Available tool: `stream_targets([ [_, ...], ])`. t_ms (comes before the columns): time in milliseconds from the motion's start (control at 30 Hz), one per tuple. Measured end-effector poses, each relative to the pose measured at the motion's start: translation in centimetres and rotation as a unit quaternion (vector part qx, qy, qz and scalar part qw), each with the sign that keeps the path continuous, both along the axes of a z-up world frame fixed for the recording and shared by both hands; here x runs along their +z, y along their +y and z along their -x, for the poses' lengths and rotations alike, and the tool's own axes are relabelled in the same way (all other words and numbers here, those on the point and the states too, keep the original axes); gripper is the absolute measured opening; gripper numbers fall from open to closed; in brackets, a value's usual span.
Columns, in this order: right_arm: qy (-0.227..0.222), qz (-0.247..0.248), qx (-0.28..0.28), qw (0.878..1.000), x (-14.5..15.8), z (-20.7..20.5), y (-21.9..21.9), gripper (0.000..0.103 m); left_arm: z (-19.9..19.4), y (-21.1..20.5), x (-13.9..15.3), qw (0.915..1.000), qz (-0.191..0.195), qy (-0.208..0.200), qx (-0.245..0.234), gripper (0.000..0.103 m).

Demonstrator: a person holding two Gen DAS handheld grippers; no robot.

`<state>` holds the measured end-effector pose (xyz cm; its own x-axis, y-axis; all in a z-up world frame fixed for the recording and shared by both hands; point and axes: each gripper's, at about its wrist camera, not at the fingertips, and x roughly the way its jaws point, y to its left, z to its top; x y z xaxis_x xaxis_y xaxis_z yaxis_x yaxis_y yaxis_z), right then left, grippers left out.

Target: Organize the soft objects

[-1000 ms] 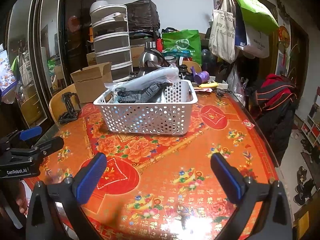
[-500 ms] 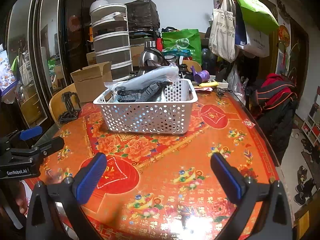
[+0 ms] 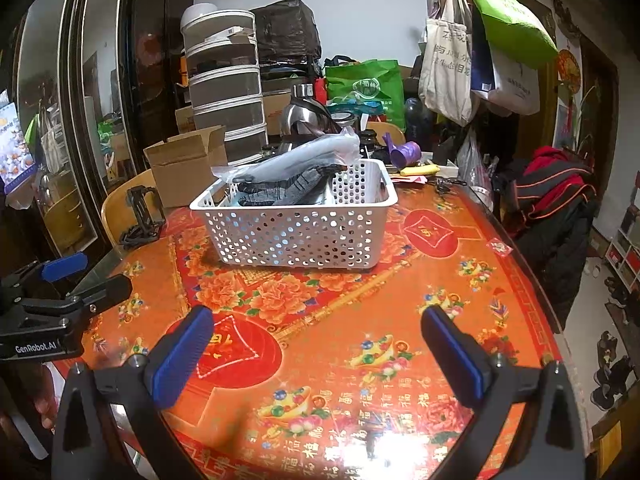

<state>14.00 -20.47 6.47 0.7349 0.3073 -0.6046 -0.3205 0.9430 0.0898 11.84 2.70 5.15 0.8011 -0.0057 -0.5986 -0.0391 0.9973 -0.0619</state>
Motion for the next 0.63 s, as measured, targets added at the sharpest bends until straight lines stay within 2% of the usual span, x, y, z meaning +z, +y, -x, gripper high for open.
stream_targets([
  [200,0.004,0.003,-0.001,1.0,-0.31,0.0,0.03,0.103,-0.09,-0.06,-0.1,1.0,-0.003,0.006,-0.007,0.103],
  [633,0.002,0.003,0.0,1.0,-0.28,0.03,-0.13,0.103,0.38,-0.18,0.33,0.9998,-0.012,-0.01,-0.013,0.103],
])
